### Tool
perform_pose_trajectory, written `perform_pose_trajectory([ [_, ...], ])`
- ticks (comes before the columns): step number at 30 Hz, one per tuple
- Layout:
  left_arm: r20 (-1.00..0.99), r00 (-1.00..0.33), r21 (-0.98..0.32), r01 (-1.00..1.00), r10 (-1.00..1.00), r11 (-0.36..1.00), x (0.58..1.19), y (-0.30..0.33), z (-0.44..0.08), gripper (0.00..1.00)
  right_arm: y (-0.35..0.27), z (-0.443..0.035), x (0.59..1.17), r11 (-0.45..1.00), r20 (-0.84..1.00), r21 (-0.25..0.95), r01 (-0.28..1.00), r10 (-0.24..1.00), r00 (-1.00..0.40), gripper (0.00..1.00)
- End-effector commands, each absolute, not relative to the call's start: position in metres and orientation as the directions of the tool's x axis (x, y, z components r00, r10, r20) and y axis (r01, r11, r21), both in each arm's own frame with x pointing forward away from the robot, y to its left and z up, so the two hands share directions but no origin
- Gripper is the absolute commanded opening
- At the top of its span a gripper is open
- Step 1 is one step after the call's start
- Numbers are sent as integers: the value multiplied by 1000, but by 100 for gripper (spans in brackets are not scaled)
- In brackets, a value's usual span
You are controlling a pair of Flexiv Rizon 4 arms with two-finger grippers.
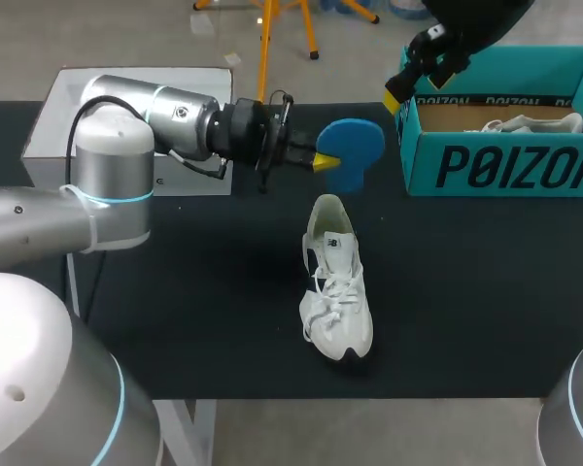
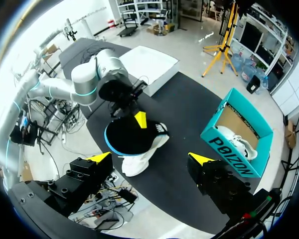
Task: Take the shoe out of the shoebox, open the shoe tongue, remove and reinsert the insole, then place the shoe into the shoebox
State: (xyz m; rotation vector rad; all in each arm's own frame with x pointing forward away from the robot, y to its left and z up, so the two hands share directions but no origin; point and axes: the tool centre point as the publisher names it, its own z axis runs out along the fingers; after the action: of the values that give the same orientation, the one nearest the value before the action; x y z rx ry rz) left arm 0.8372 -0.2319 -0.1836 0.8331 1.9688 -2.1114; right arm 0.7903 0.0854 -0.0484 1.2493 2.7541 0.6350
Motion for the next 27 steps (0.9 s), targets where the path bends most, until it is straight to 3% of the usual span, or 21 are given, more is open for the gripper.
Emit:
perform_pose_trajectory([
  [1, -681, -689, -730, 668, 249, -145, 840, -235, -185, 0, 87, -49, 791, 589, 119, 384, 711, 732, -670, 100],
  [21, -681, -689, -730, 668, 249, -145, 840, -235, -185, 0, 87, -49, 791, 589, 119, 384, 711, 732, -670, 100],
  [23, -870, -481, -493, 836, 113, -240, 843, -246, -170, 0, 87, -49, 791, 589, 119, 384, 711, 732, -670, 100],
  [27, -974, -107, -161, 947, 200, -277, 831, -244, -173, 0, 87, -49, 791, 589, 119, 384, 711, 732, -670, 100],
])
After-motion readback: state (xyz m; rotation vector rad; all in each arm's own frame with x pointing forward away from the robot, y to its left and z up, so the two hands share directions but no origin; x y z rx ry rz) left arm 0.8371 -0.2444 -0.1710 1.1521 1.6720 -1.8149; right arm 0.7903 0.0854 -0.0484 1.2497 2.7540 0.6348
